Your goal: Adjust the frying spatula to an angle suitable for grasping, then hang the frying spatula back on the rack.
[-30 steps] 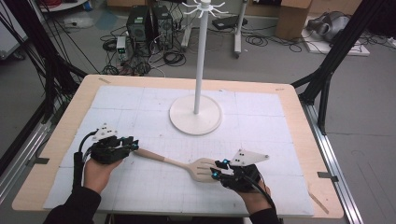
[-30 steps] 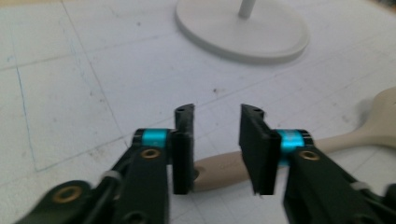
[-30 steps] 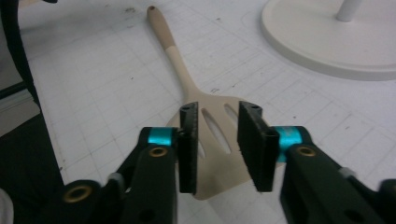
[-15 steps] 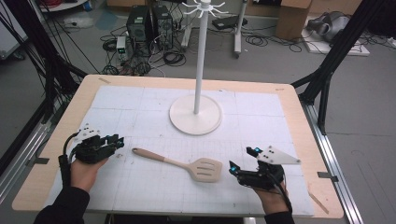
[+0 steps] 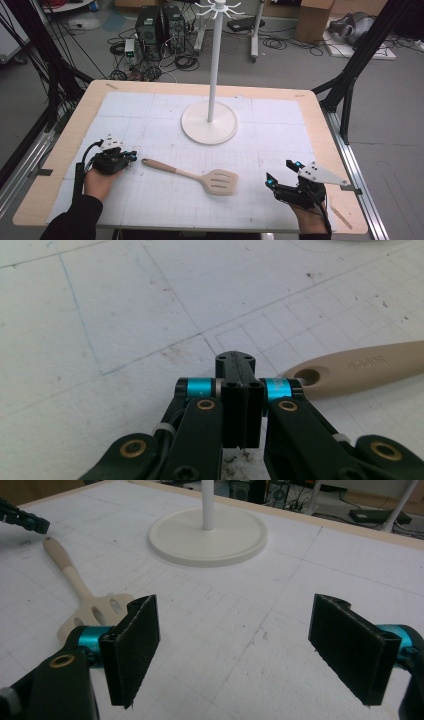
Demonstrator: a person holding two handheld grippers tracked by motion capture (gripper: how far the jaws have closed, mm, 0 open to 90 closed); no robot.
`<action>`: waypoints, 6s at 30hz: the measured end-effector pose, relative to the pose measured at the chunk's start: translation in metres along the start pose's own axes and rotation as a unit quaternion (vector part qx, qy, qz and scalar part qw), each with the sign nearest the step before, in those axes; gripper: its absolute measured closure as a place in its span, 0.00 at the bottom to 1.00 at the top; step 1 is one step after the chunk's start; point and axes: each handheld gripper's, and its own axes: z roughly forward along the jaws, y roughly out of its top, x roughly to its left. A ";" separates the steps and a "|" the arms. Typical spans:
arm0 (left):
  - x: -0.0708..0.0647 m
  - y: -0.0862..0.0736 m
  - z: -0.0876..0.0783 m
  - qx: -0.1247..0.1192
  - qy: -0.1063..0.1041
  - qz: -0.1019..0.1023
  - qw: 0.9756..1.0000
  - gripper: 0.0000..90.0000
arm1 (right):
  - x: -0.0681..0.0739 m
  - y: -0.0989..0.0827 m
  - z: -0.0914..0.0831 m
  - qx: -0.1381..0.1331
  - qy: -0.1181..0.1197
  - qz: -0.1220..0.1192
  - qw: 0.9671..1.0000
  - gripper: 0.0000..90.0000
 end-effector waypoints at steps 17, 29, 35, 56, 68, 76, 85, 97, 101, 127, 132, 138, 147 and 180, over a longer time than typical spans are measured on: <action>-0.009 0.000 0.004 0.024 -0.030 0.022 0.999 1.00 | -0.001 -0.002 0.001 0.005 -0.001 0.007 1.000 0.22; -0.028 0.003 0.003 0.039 -0.038 0.023 0.998 1.00 | -0.001 -0.002 0.002 0.006 -0.004 0.010 1.000 0.22; -0.039 0.006 0.004 0.044 -0.044 0.026 0.998 1.00 | -0.002 -0.002 0.002 0.008 -0.005 0.010 1.000 0.22; -0.093 0.028 0.019 0.049 -0.078 0.046 0.995 1.00 | -0.005 -0.004 0.001 0.007 -0.009 0.013 1.000 0.22; -0.102 0.034 0.018 0.036 -0.072 0.051 0.995 1.00 | -0.007 -0.004 -0.003 0.001 -0.013 0.019 1.000 0.22; -0.075 0.034 -0.008 -0.011 -0.050 0.016 0.999 0.87 | -0.008 -0.005 -0.006 0.001 -0.016 0.019 1.000 0.22; -0.037 0.017 -0.046 -0.123 -0.029 -0.052 0.991 0.43 | -0.009 -0.005 -0.005 0.000 -0.013 0.021 1.000 0.22; -0.024 0.000 -0.077 -0.219 -0.049 -0.071 0.972 0.22 | -0.008 0.000 -0.005 -0.016 -0.010 0.018 1.000 0.19; -0.030 -0.001 -0.082 -0.228 -0.053 -0.054 0.971 0.24 | -0.007 0.000 -0.003 -0.016 -0.001 0.011 1.000 0.19; -0.033 -0.003 -0.073 -0.205 -0.079 -0.048 0.974 0.25 | 0.026 0.025 0.053 0.042 0.138 -0.046 0.988 0.23; -0.034 -0.003 -0.072 -0.203 -0.081 -0.048 0.975 0.25 | 0.044 0.040 0.083 0.079 0.187 -0.079 0.976 0.31; -0.032 -0.004 -0.073 -0.201 -0.081 -0.052 0.975 0.26 | 0.056 0.045 0.113 0.141 0.222 -0.115 0.958 0.39; -0.032 -0.003 -0.071 -0.195 -0.082 -0.053 0.976 0.27 | 0.063 0.042 0.139 0.219 0.251 -0.133 0.933 0.47; -0.030 -0.003 -0.070 -0.188 -0.087 -0.057 0.977 0.28 | 0.093 0.030 0.157 0.310 0.253 -0.228 0.888 0.74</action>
